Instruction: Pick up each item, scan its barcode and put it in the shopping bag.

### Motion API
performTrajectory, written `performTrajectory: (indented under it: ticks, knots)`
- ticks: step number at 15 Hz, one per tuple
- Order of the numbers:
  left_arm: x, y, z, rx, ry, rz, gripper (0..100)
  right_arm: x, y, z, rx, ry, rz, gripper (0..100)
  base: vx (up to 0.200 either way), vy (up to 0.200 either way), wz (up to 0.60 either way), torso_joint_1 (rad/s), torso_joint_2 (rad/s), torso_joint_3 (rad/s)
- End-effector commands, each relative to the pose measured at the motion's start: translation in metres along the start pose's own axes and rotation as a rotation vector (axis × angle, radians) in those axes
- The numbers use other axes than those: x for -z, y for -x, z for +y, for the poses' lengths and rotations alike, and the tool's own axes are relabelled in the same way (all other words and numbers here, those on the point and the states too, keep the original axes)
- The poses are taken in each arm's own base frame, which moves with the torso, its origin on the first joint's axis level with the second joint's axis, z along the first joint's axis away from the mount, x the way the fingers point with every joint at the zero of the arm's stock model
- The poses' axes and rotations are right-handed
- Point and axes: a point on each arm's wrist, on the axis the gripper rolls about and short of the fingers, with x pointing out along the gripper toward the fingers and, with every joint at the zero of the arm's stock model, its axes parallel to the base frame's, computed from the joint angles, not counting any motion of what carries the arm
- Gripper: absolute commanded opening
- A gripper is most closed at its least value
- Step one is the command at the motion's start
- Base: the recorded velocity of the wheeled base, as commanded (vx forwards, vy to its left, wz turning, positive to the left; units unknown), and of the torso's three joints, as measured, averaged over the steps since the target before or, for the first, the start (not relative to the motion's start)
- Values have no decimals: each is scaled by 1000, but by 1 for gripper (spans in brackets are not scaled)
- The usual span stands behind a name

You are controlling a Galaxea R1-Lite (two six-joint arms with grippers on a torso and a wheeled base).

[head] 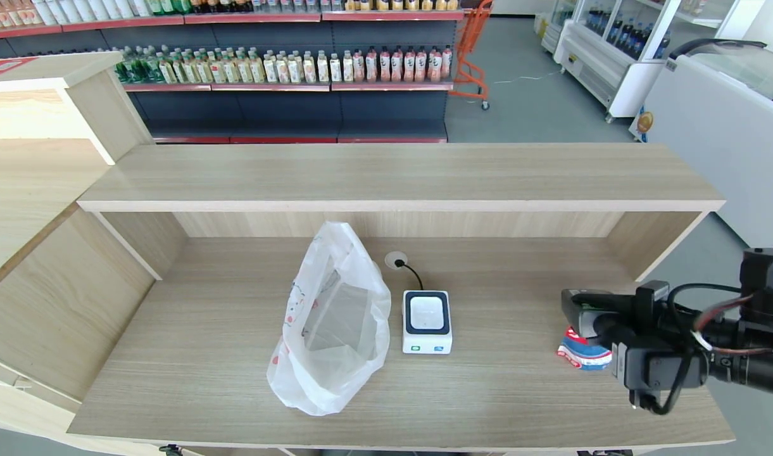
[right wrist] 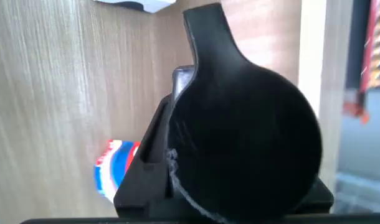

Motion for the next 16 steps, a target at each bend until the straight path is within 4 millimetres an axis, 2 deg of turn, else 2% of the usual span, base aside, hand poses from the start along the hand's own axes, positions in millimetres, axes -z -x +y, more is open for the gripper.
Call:
performTrajectory:
  ticks: [1,3,5,7,9,14,16]
  knots:
    - [0,0,0,0,0,-1,100,-5,-9,6,41,393,-288,0,0,0,0,0,0,0]
    - [0,0,0,0,0,-1,100,-30,-25,13,55,568,-448,0,0,0,0,0,0,0]
    - [0,0,0,0,0,1,100,-53,-27,16,56,674,-551,0,0,0,0,0,0,0]
    - [0,0,0,0,0,-1,100,-68,-31,17,110,790,-647,0,0,0,0,0,0,0]
    - [0,0,0,0,0,-1,100,-71,-29,15,181,869,-703,0,0,0,0,0,0,0]
    - [0,0,0,0,0,-1,100,-75,-15,13,236,962,-689,0,0,0,0,0,0,0]
    - [0,0,0,0,0,-1,100,-86,-10,15,250,994,-744,0,0,0,0,0,0,0]
